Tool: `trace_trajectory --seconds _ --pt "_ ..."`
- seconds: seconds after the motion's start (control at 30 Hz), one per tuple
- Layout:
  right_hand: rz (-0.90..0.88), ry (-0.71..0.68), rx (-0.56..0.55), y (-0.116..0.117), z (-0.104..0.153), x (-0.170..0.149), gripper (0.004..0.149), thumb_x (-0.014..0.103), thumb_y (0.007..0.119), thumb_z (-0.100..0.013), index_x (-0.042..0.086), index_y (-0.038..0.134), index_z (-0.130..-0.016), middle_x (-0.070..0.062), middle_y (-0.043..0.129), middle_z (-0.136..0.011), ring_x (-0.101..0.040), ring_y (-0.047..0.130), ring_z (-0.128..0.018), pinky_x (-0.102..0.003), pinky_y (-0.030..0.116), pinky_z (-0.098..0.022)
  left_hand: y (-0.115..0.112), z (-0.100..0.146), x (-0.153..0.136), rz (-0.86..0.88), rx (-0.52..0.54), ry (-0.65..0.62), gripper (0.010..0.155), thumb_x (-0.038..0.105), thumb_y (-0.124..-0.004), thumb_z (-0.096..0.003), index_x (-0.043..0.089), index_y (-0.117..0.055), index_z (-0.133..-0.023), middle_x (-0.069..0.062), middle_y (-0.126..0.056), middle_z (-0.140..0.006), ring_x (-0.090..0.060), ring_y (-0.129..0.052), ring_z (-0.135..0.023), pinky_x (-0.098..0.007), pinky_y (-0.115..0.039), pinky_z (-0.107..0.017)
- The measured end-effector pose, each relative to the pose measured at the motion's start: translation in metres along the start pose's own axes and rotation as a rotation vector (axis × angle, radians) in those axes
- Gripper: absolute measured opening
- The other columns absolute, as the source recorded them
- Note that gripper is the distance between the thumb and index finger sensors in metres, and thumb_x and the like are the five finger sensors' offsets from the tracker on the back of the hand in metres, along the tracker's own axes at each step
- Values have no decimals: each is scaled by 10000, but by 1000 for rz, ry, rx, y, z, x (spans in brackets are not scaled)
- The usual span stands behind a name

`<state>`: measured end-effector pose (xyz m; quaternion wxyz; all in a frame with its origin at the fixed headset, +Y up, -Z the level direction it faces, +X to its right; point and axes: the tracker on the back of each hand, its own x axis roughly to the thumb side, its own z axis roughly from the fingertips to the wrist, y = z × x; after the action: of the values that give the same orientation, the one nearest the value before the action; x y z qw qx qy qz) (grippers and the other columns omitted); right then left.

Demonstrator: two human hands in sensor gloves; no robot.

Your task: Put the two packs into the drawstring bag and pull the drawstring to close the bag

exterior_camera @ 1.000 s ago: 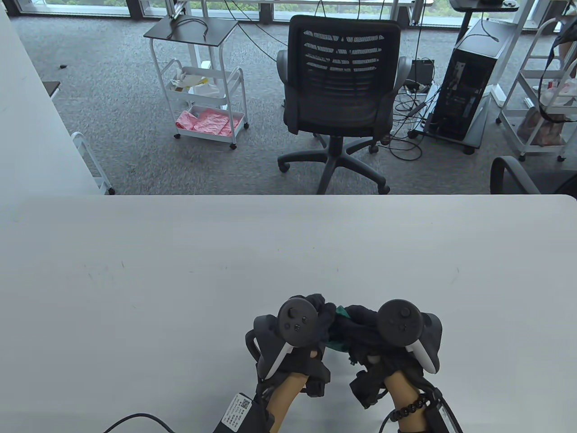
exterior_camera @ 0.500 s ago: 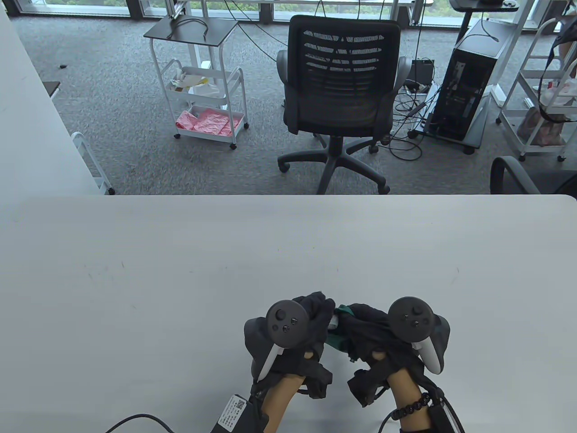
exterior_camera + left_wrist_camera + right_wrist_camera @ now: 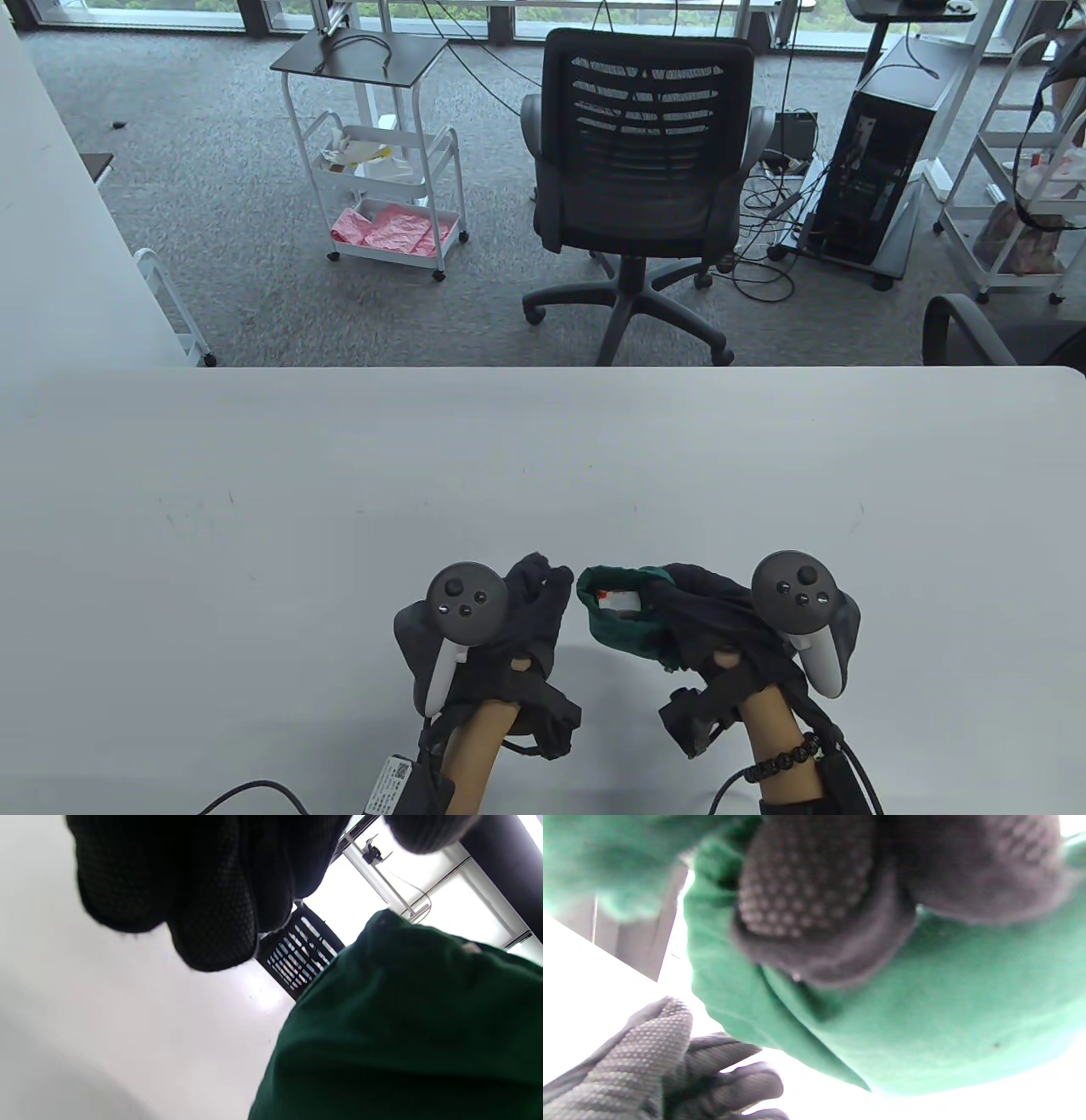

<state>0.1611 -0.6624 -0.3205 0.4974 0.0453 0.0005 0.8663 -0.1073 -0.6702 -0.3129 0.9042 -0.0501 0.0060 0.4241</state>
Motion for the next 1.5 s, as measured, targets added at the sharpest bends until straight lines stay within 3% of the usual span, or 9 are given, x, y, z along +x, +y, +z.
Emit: trace_trajectory --seconds 0.13,0.3,0.43,0.5,0.57,0.63,1.0,1.23,1.5 --pt "11 -12 21 4 -1 0 419 344 801 -512 22 894 -764 -76 1037 -448 -78 1049 -164 -268 950 -131 -10 -7 -12 109 -149 -4 728 647 -591 -498 135 -701 -1004 -134 -897 -867 -283 -1090 -565 -468 -929 -461" --pt "42 -32 52 10 -1 1 418 345 799 -513 28 892 -769 -75 1036 -452 -80 1049 -168 -269 949 -135 -12 -6 -9 94 -164 -33 692 635 -651 -492 136 -761 -959 -95 -949 -797 -242 -1107 -500 -440 -946 -422" --pt "67 -43 85 18 0 2 418 346 799 -511 32 892 -770 -78 1035 -454 -83 1049 -171 -272 949 -138 -14 -6 -8 24 -88 -25 453 472 -766 -514 165 -877 -829 -24 -1029 -635 -169 -1130 -370 -389 -977 -348" --pt "99 -24 84 21 0 1 421 344 802 -510 26 893 -771 -83 1037 -464 -100 1056 -180 -287 950 -145 -8 -4 -8 12 -22 -58 432 482 -785 -506 168 -912 -775 4 -1047 -560 -133 -1128 -307 -360 -985 -308" --pt "273 -4 34 22 1 3 428 342 804 -509 23 893 -779 -109 1040 -490 -138 1071 -207 -317 953 -167 0 2 -1 -39 120 -142 427 491 -801 -492 169 -932 -741 12 -1054 -523 -132 -1124 -272 -360 -985 -292" --pt "438 -33 12 24 1 7 433 362 796 -508 45 894 -786 -104 1043 -512 -137 1082 -227 -313 961 -181 3 7 7 -168 162 -241 430 505 -790 -495 178 -928 -737 31 -1051 -515 -112 -1120 -262 -346 -987 -286" --pt "136 1 102 19 -2 -4 490 402 787 -512 24 871 -812 -131 1030 -563 -179 1089 -284 -347 959 -226 6 3 -7 68 125 -116 430 475 -769 -510 157 -904 -766 15 -1038 -547 -119 -1125 -301 -356 -986 -311" --pt "12 -35 125 10 -2 -6 538 431 742 -528 34 813 -883 -180 972 -711 -274 1078 -444 -430 935 -352 19 -1 -30 347 85 -44 432 453 -743 -526 147 -874 -802 9 -1022 -583 -120 -1121 -336 -359 -982 -338" --pt "9 -62 96 -1 -1 -11 620 465 734 -526 35 718 -973 -248 827 -912 -454 942 -722 -584 817 -532 28 -5 -44 466 73 -15 433 454 -733 -534 151 -861 -815 13 -1014 -600 -121 -1120 -355 -360 -978 -353"
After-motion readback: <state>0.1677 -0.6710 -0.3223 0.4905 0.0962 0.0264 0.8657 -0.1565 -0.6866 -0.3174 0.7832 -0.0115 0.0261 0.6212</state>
